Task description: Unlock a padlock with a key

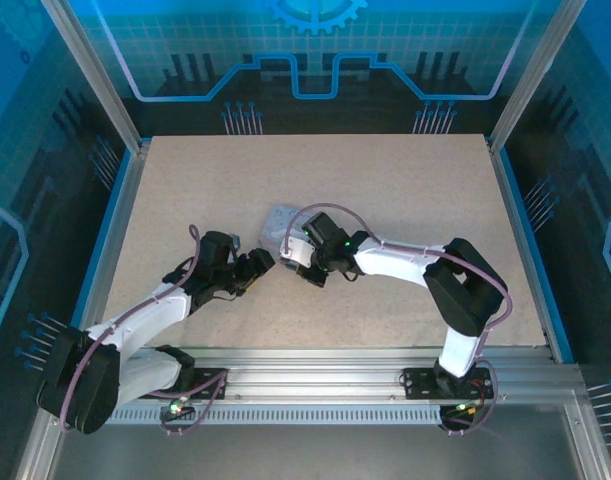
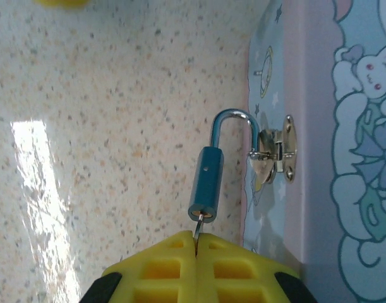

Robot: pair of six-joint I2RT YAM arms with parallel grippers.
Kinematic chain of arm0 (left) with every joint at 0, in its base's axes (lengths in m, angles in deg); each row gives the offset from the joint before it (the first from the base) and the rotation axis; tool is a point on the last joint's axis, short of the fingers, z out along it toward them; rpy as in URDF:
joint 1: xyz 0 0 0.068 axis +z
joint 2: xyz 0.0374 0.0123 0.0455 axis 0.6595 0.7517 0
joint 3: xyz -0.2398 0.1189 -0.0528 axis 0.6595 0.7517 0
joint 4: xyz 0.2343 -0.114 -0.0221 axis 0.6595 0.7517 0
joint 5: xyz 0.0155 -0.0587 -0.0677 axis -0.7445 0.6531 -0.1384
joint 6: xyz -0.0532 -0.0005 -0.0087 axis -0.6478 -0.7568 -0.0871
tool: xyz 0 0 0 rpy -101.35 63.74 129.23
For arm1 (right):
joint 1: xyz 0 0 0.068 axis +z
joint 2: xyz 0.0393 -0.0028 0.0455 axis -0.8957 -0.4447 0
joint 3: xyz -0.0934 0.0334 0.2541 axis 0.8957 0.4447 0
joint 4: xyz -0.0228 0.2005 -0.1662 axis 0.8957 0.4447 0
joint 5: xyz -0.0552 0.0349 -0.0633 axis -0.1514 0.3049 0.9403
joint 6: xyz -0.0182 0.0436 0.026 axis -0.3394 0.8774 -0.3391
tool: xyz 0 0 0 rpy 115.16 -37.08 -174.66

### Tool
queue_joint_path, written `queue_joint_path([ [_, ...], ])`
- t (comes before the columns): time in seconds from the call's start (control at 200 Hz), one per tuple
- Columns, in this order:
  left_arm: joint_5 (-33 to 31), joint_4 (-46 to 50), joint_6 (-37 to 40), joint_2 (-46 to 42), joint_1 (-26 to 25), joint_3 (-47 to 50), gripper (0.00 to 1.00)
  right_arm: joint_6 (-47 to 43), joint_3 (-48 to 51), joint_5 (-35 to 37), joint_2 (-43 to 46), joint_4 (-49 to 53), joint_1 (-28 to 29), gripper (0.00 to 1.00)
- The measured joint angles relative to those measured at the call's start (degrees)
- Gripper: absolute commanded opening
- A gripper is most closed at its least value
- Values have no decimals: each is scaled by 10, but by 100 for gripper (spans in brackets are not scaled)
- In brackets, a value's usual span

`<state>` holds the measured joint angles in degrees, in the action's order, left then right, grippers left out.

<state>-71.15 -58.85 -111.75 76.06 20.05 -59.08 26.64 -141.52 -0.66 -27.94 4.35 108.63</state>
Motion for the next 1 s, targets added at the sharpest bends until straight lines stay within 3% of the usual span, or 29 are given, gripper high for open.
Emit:
queue_joint_path([
  [0.43,0,0,0,0,0,0,73,79,35,-66,0,-81,-31,0],
  [1.001,0,0,0,0,0,0,73,104,28,-83,-44,-122,-31,0],
])
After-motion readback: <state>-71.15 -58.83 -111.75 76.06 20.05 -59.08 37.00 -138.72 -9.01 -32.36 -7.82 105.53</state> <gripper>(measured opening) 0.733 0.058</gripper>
